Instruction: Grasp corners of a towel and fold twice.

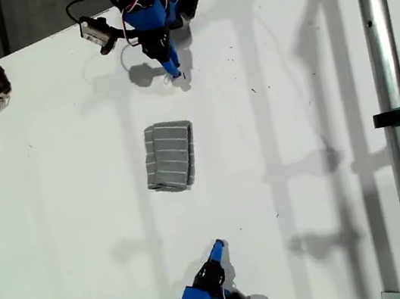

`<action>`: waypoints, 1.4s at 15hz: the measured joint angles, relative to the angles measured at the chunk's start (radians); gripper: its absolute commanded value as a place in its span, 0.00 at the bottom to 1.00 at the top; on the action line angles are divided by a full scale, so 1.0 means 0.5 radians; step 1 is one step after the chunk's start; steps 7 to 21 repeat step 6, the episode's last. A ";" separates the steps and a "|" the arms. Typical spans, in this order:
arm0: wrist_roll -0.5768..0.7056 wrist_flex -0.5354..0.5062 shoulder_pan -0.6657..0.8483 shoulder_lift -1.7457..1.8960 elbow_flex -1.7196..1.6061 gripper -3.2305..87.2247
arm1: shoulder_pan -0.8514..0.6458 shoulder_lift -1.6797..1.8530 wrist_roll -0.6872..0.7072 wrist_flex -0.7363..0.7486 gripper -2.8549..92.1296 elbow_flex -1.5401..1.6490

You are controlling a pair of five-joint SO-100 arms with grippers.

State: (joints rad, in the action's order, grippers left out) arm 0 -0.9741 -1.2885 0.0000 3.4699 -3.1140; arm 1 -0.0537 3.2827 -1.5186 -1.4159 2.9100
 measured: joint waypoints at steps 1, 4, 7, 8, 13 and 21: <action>0.000 0.000 0.003 0.000 0.000 0.13 | 0.012 0.000 0.000 0.000 0.16 0.000; 0.000 0.000 0.003 0.000 0.000 0.13 | 0.031 0.000 0.000 0.000 0.16 0.000; 0.000 0.000 0.003 0.000 0.000 0.13 | 0.028 0.000 0.006 0.000 0.16 0.000; 0.000 0.000 0.003 0.000 0.000 0.13 | 0.028 0.000 0.006 0.000 0.16 0.000; 0.000 0.000 0.003 0.000 0.000 0.13 | 0.028 0.000 0.006 0.000 0.16 0.000; 0.000 0.000 0.003 0.000 0.000 0.13 | 0.028 0.000 0.006 0.000 0.16 0.000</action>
